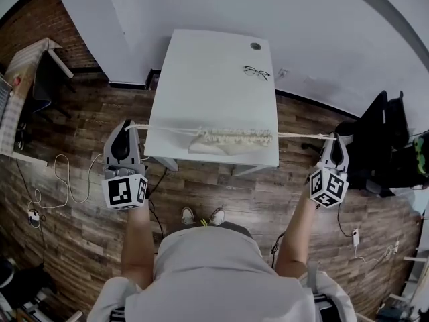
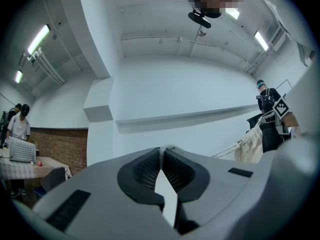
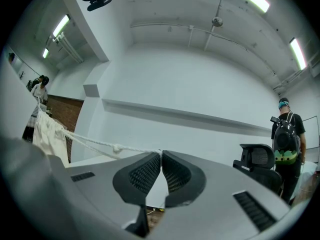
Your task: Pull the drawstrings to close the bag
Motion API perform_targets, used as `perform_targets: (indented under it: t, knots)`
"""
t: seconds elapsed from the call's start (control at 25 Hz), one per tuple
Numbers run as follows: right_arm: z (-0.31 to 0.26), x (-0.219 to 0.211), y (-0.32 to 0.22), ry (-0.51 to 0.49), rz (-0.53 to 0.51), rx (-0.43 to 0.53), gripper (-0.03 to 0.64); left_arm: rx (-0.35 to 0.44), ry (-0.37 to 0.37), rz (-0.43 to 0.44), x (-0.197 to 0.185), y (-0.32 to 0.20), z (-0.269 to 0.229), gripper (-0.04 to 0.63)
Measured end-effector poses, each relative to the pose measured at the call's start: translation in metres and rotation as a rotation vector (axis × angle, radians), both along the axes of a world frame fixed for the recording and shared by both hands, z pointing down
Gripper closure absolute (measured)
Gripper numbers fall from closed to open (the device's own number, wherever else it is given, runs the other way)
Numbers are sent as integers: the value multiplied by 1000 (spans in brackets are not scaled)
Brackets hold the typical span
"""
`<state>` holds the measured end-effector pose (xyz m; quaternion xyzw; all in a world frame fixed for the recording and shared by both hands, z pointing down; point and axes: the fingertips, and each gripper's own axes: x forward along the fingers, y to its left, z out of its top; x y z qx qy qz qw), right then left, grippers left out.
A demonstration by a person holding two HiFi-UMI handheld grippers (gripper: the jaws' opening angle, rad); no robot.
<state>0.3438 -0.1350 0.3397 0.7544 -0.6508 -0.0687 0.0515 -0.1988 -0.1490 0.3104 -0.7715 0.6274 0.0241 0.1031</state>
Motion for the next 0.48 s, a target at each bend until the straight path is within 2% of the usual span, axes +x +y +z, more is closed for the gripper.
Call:
perform_targets:
  t: [0.48]
  knots:
    - [-4,5,12,13,20,2,575,12,28,10,-5,4,-3,574]
